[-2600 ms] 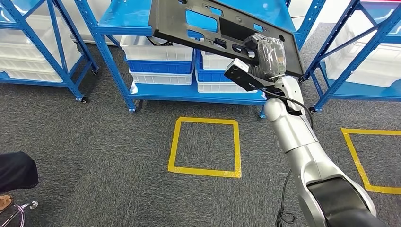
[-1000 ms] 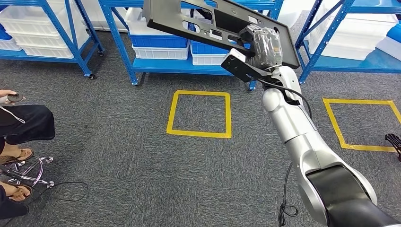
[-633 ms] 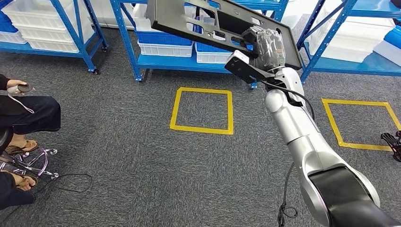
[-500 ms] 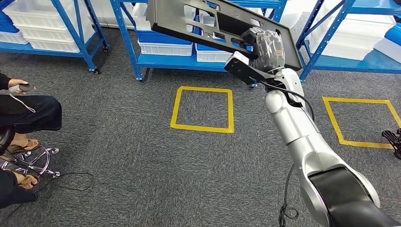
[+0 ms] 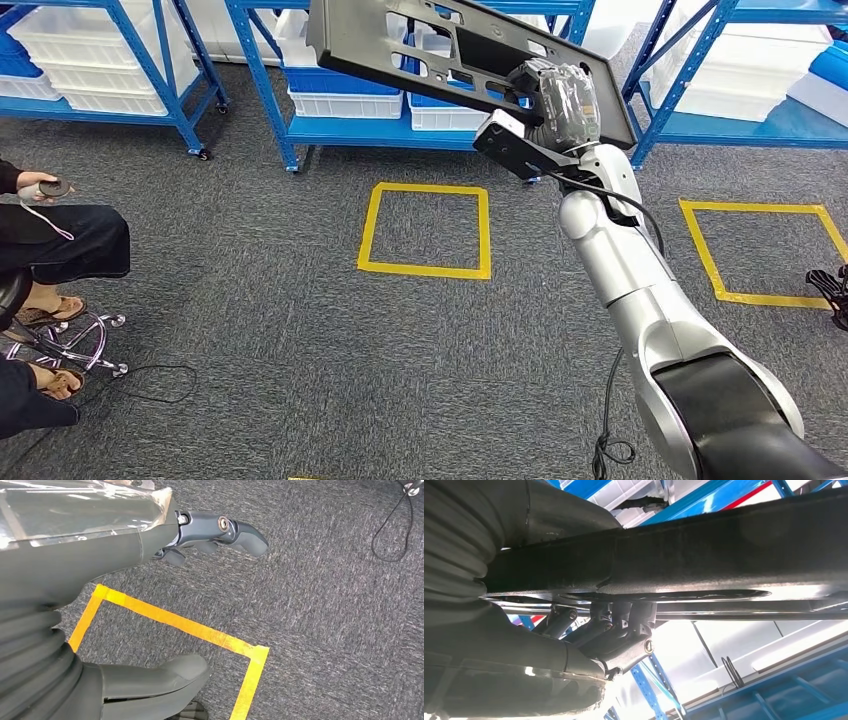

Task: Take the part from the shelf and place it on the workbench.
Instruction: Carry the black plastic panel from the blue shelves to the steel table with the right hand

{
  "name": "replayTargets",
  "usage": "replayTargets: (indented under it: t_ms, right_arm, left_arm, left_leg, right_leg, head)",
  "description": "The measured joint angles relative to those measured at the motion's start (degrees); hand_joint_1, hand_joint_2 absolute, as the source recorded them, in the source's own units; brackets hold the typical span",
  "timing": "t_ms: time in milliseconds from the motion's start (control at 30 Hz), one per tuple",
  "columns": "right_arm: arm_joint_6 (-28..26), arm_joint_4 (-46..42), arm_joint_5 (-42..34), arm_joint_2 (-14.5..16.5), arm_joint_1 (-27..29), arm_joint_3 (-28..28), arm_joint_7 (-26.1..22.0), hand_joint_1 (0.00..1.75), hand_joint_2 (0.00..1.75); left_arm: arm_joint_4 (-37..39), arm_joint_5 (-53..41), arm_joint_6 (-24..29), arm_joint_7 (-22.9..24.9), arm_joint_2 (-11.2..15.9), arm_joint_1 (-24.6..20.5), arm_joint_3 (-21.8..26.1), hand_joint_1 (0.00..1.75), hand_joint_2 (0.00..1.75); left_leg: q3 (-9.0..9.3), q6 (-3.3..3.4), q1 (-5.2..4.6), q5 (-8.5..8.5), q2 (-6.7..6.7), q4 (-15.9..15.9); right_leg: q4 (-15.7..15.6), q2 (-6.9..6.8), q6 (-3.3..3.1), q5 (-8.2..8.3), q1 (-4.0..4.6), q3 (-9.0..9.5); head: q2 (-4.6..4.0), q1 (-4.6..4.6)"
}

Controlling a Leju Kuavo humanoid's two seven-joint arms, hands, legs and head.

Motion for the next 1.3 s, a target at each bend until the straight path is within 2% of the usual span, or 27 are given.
replayTargets:
  t_ms: [533,667,733,800,833,867,900,967,1000,1033,1067,1133,1200,1233,1300]
  right_arm:
    - [-0.3,-0.6,2.3,0.0,1.0,0.4,0.9,1.75,1.75]
    - [-0.4,-0.7,3.5,0.1,0.9,0.6,1.4,1.75,1.75]
    - [-0.6,-0.7,3.8,0.1,0.8,0.7,1.6,1.75,1.75]
    - [-0.6,-0.6,3.9,0.0,1.0,0.8,1.7,1.75,1.75]
    - [-0.6,-0.6,4.0,-0.1,1.1,0.9,1.8,1.75,1.75]
    - [-0.7,-0.6,4.1,-0.1,1.4,0.9,1.9,1.75,1.75]
    - [-0.7,-0.6,4.2,-0.2,1.6,0.9,2.0,1.75,1.75]
    - [-0.8,-0.6,4.5,-0.2,1.7,0.9,2.2,1.75,1.75]
    - [-0.9,-0.7,4.7,-0.2,1.7,1.0,2.3,1.75,1.75]
    - [-1.0,-0.7,4.7,-0.2,1.8,1.0,2.4,1.75,1.75]
    - [-1.1,-0.7,4.7,-0.2,1.9,1.0,2.4,1.75,1.75]
    - [-1.2,-0.8,4.9,-0.1,2.1,1.1,2.6,1.75,1.75]
    - [-1.2,-0.9,5.0,0.0,2.1,1.2,2.7,1.75,1.75]
    - [-1.2,-0.9,5.1,0.1,2.1,1.2,2.7,1.75,1.75]
    - [-1.2,-1.0,5.2,0.2,2.1,1.2,2.7,1.75,1.75]
  left_arm:
    - [0.0,0.2,-0.5,-0.4,0.1,0.0,0.1,0.00,1.75]
    - [0.0,0.2,-0.6,-0.5,0.4,0.0,0.1,0.00,1.75]
    - [0.0,0.0,-0.6,-0.6,0.3,0.0,0.1,0.00,1.75]
    - [0.0,-0.1,-0.6,-0.6,0.3,0.0,0.1,0.00,1.75]
    - [0.0,-0.2,-0.7,-0.6,0.3,0.0,0.1,0.00,1.75]
    - [0.0,-0.2,-0.7,-0.6,0.3,0.0,0.1,0.00,1.75]
    - [0.0,-0.2,-0.8,-0.6,0.2,0.1,0.1,0.00,1.75]
    - [0.0,-0.2,-0.8,-0.6,0.1,0.1,0.1,0.00,1.75]
    - [0.0,-0.2,-0.8,-0.6,0.2,0.1,0.1,0.00,1.75]
    - [0.0,-0.3,-0.8,-0.6,0.3,0.1,0.1,0.00,1.75]
    - [0.0,-0.3,-0.8,-0.7,0.4,0.1,0.1,0.00,1.75]
    - [0.0,-0.3,-0.8,-0.7,0.3,0.4,0.1,0.00,1.75]
    - [0.0,-0.3,-0.8,-0.8,0.4,0.6,0.1,0.00,1.75]
    - [0.0,-0.3,-0.8,-0.8,0.4,0.7,0.1,0.00,1.75]
    - [0.0,-0.3,-0.8,-0.8,0.4,0.6,0.2,0.00,1.75]
  left_leg:
    - [-0.35,0.02,-0.24,-0.04,-0.01,0.1]
    - [-0.05,1.11,-0.15,0.53,-0.12,-0.9]
    - [0.40,1.52,0.27,1.26,-0.13,-2.2]
    - [0.25,1.56,0.44,1.53,-0.36,-2.4]
    - [0.09,1.44,0.54,1.63,-0.57,-2.4]
    - [-0.09,1.23,0.70,1.76,-0.87,-2.4]
    - [-0.33,0.94,0.95,1.90,-1.21,-2.2]
    - [-1.09,0.02,1.63,1.93,-1.92,-1.3]
    - [-1.67,-0.61,1.81,1.80,-2.34,-0.5]
    - [-2.24,-1.19,1.88,1.66,-2.74,0.2]
    - [-2.69,-1.67,1.87,1.65,-3.09,0.7]
    - [-3.17,-2.18,1.93,2.10,-3.73,0.8]
    - [-3.82,-2.47,2.12,1.50,-2.93,1.7]
    - [-4.69,-2.59,2.14,0.11,-2.14,3.7]
    - [-7.58,-2.75,2.06,-4.04,-0.76,10.8]
  right_leg:
    - [-0.1,-0.02,0.07,0.04,-0.07,-0.34]
    - [-0.3,-0.15,0.81,0.14,-0.45,-0.40]
    - [2.7,-0.05,0.61,-1.76,-0.34,-1.93]
    - [9.7,0.05,0.46,-5.04,-0.67,-5.14]
    - [13.0,0.06,0.65,-6.23,-0.92,-6.57]
    - [14.7,0.07,1.13,-6.67,-1.26,-7.22]
    - [14.1,0.07,1.87,-6.19,-1.68,-6.76]
    - [7.3,0.40,3.75,-3.72,-2.70,-3.12]
    - [4.2,1.01,4.34,-2.70,-2.93,-1.51]
    - [2.4,1.53,4.34,-2.15,-3.01,-0.52]
    - [2.0,1.96,3.96,-2.10,-2.94,-0.35]
    - [2.8,1.75,2.63,-1.90,-2.67,-0.77]
    - [2.9,1.14,1.79,-1.49,-2.66,-1.01]
    - [2.9,0.82,1.47,-1.31,-2.63,-1.10]
    - [2.8,0.08,1.12,-1.13,-2.30,-1.28]
  head:
    - [0.00,0.00]
    - [0.00,0.00]
    - [0.00,0.08]
    - [0.00,0.10]
    - [0.00,0.09]
    - [0.00,0.08]
    - [0.00,0.08]
    - [0.00,0.09]
    - [0.00,0.17]
    - [0.00,0.15]
    - [0.00,0.11]
    - [0.00,-0.02]
    - [0.00,-0.08]
    - [0.00,-0.12]
    - [0.00,-0.15]
